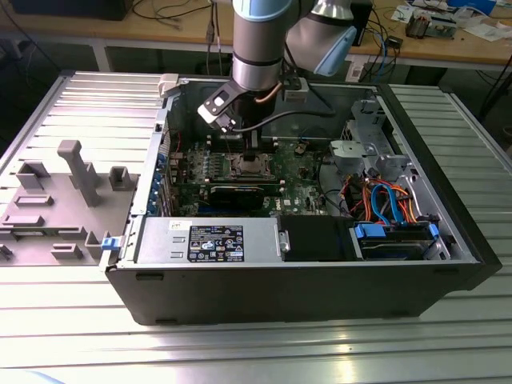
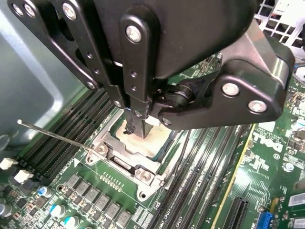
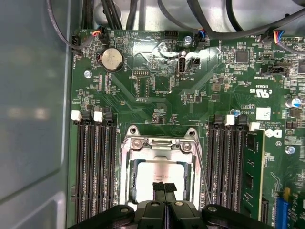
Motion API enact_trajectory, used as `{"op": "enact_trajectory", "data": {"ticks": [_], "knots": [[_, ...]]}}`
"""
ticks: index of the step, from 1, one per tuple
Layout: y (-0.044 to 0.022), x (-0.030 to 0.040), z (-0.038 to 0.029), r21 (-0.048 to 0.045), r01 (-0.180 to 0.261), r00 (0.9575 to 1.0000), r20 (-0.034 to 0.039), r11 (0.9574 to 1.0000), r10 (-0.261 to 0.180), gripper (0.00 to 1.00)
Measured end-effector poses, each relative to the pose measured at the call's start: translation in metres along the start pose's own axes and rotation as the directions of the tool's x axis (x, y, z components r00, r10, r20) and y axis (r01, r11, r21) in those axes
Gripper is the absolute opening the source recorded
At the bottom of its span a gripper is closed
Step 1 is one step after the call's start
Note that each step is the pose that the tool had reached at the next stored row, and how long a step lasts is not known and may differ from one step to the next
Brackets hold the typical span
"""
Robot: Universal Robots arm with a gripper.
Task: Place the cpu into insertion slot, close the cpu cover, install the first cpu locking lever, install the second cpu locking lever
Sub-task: 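Install the first cpu locking lever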
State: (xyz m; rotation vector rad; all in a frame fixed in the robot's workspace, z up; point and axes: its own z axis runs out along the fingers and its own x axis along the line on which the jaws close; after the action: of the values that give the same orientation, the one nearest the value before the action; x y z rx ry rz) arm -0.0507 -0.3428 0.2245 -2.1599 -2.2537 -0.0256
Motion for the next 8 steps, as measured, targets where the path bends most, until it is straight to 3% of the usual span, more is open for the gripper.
{"op": "enact_trajectory", "data": {"ticks": [8], "knots": [[0.0000,0.0004,-0.0146,-0.0001,0.000,1.0000,0.0000,1.0000,0.000,0.11]]}}
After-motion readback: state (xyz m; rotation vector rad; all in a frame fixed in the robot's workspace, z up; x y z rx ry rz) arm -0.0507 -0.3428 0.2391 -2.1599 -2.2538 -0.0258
